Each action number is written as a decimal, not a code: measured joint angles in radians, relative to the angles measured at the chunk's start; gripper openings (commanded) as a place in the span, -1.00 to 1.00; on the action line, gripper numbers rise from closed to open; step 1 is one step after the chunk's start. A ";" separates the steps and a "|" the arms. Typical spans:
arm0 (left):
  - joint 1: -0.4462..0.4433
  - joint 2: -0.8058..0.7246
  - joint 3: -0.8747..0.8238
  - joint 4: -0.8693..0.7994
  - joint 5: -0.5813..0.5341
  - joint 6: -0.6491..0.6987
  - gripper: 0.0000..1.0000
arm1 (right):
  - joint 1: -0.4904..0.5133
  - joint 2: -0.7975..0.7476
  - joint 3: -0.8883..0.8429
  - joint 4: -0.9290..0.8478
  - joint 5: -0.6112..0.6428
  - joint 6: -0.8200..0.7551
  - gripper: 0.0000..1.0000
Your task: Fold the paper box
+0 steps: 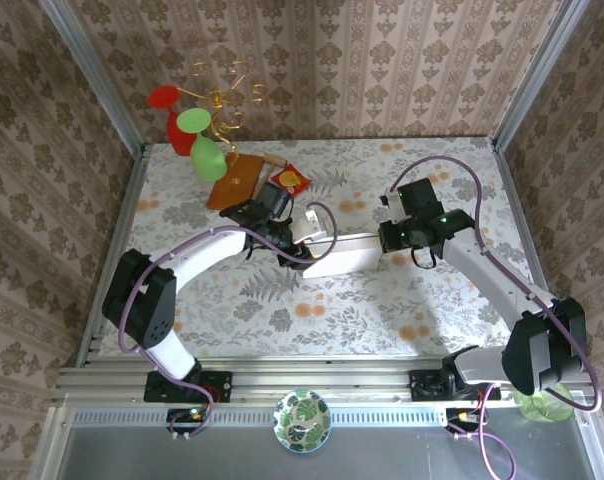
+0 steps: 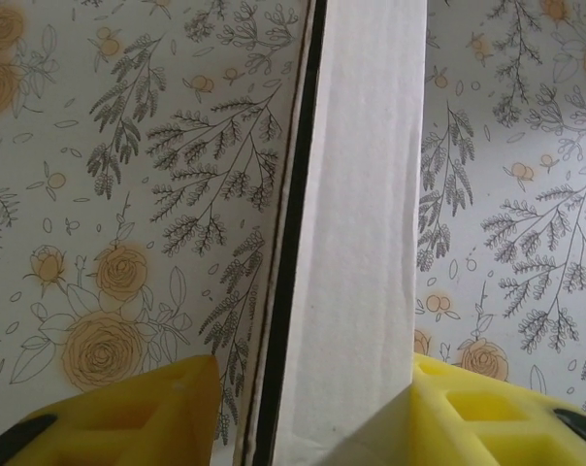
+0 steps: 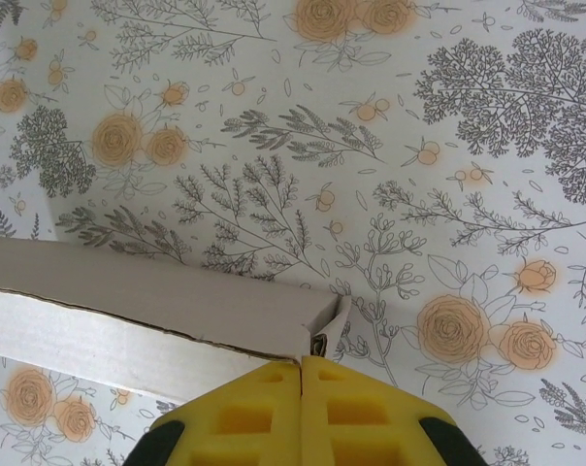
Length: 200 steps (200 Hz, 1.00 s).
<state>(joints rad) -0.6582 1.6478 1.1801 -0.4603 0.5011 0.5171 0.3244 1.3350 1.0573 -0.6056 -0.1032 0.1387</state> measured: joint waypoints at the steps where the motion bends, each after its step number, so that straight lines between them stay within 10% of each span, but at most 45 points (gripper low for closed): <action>1: 0.000 0.000 0.000 0.000 0.000 0.000 -0.02 | 0.000 0.000 0.000 0.000 0.000 0.000 -1.00; 99: -0.002 0.000 -0.006 0.006 0.026 -0.046 -0.44 | 0.021 -0.013 -0.043 0.084 0.045 0.088 -1.00; 200: 0.015 0.014 0.005 0.010 0.046 -0.079 -0.24 | 0.034 -0.068 -0.152 0.223 0.080 0.104 -1.00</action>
<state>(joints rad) -0.6434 1.6619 1.1854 -0.4500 0.5468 0.4385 0.3584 1.2675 0.9054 -0.3824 -0.0227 0.2424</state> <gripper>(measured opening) 0.366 0.059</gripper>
